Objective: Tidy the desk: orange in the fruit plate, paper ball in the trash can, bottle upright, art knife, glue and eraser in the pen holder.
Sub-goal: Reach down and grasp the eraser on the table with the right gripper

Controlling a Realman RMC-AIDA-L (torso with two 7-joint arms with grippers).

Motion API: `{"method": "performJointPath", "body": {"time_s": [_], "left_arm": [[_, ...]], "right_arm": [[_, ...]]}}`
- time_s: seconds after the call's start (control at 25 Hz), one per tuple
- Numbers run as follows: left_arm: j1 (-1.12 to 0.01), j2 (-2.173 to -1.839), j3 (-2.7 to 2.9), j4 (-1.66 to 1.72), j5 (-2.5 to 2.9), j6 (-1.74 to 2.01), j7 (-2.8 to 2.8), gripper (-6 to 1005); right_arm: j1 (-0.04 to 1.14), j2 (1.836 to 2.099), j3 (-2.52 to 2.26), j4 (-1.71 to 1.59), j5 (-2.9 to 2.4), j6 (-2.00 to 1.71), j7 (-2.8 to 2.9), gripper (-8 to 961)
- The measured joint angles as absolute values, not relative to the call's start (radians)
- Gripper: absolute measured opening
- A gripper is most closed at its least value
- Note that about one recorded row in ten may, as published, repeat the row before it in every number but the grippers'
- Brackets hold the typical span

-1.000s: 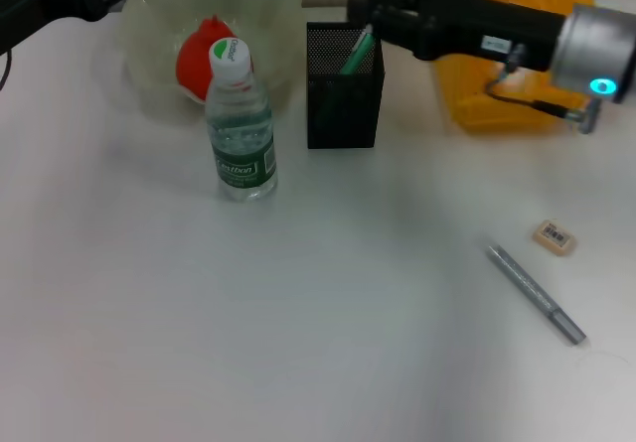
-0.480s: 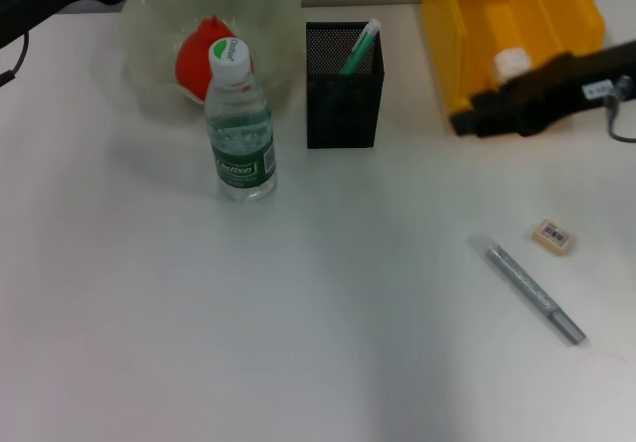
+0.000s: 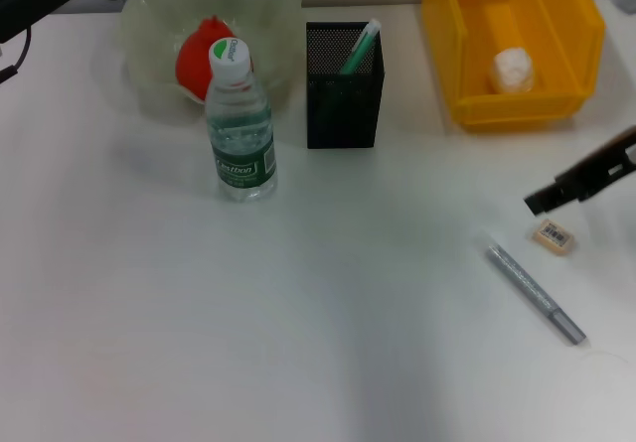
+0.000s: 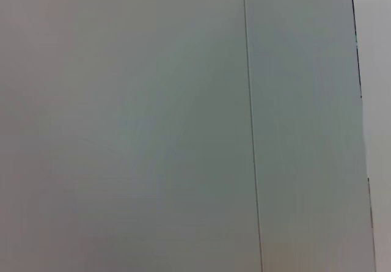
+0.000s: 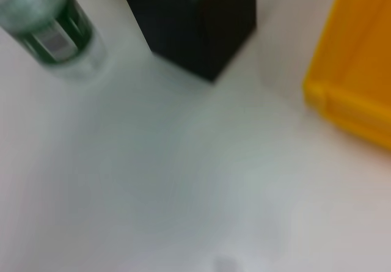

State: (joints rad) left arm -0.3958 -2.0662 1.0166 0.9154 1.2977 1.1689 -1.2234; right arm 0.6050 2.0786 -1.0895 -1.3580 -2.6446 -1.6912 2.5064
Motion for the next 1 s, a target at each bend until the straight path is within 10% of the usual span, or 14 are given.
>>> {"method": "performJointPath", "body": {"time_s": [1.0], "left_arm": [[-0.382,-2.070,1.016,0.911,1.298,1.180,-1.229,698]], "right_arm": [[0.657,2.083,-1.244,-1.135,-2.786,-1.528,2.545,506]]}}
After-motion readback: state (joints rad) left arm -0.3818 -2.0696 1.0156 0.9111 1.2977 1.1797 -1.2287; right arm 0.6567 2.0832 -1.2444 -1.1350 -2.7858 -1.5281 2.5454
